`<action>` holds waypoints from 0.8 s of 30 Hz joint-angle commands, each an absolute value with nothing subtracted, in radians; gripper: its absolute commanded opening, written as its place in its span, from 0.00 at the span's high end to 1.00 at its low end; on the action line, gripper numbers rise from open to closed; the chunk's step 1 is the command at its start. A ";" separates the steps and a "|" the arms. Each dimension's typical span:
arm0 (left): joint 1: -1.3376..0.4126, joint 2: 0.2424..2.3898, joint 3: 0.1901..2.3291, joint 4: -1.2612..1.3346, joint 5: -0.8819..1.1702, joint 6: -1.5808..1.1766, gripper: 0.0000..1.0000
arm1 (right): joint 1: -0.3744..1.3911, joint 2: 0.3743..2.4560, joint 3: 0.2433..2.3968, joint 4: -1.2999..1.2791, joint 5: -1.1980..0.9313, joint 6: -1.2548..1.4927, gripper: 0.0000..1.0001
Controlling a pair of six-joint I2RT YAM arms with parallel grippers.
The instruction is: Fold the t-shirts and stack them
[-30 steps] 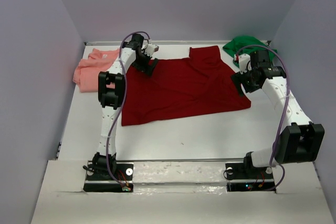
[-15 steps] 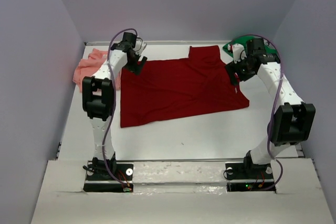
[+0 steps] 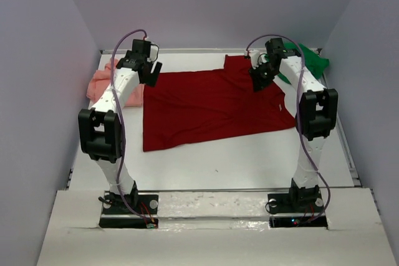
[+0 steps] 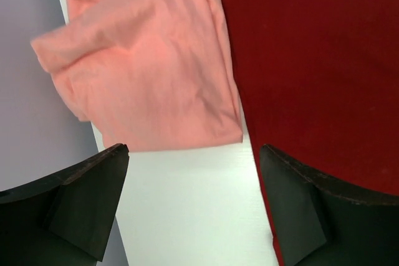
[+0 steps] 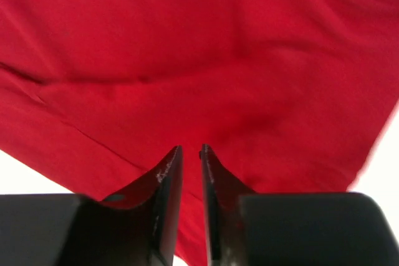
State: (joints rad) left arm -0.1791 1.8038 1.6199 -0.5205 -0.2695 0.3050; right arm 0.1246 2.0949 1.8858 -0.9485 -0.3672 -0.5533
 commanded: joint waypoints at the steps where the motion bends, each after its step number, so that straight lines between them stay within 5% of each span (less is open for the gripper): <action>1: -0.137 1.680 1.498 -0.480 -0.296 0.313 0.01 | 0.208 2.129 2.015 -1.038 -0.393 -0.575 0.80; 10: -0.101 1.551 1.356 -0.419 -0.279 0.325 0.01 | 0.247 2.244 2.128 -1.126 -0.356 -0.594 0.73; 17: -0.094 1.503 1.322 -0.416 -0.272 0.325 0.01 | 0.256 2.234 2.082 -1.128 -0.287 -0.606 0.48; 24: -0.094 1.499 1.312 -0.420 -0.242 0.318 0.01 | 0.256 2.223 2.020 -1.098 -0.236 -0.600 0.41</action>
